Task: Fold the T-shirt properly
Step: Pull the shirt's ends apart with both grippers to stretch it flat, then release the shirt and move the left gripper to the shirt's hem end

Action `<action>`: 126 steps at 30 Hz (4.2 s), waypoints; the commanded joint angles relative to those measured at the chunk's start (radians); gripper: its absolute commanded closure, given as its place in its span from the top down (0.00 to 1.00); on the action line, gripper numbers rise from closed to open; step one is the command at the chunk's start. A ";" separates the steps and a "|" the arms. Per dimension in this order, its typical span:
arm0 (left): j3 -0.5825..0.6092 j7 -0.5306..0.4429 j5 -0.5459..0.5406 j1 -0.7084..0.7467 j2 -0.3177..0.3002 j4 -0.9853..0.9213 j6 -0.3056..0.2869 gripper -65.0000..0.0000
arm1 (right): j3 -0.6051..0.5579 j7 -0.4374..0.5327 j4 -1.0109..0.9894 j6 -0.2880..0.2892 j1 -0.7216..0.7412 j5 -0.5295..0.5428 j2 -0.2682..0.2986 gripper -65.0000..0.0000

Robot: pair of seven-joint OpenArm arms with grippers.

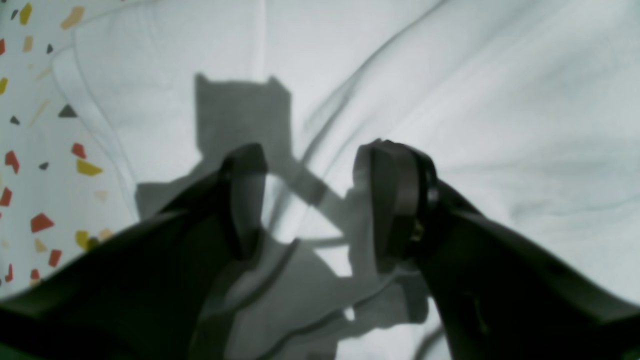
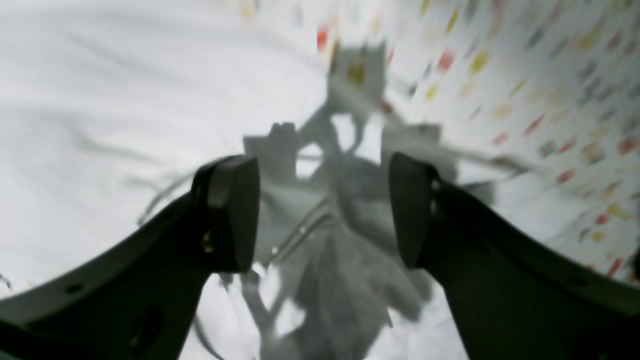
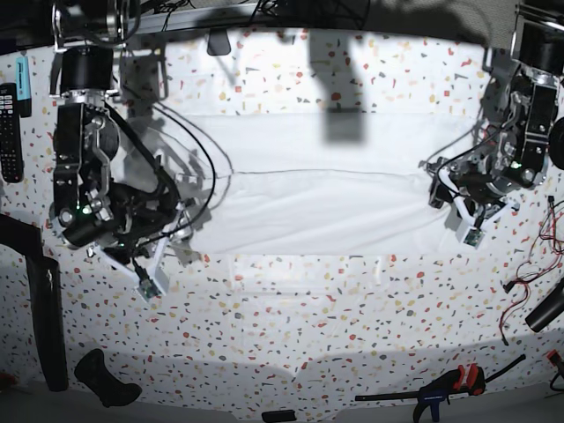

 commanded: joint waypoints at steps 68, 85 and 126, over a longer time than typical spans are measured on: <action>-0.350 0.286 -0.774 -0.163 -0.266 -0.312 -0.390 0.70 | 0.515 0.008 0.530 0.173 -0.698 0.267 0.016 0.61; -0.348 0.192 -0.666 -0.158 -0.219 -0.413 -0.354 0.70 | 0.515 0.000 0.672 0.173 -0.936 0.287 0.016 0.61; -0.349 0.420 -1.084 -0.161 -0.164 -0.508 -0.390 0.00 | 0.515 -0.013 0.672 0.173 -0.935 0.294 0.016 0.61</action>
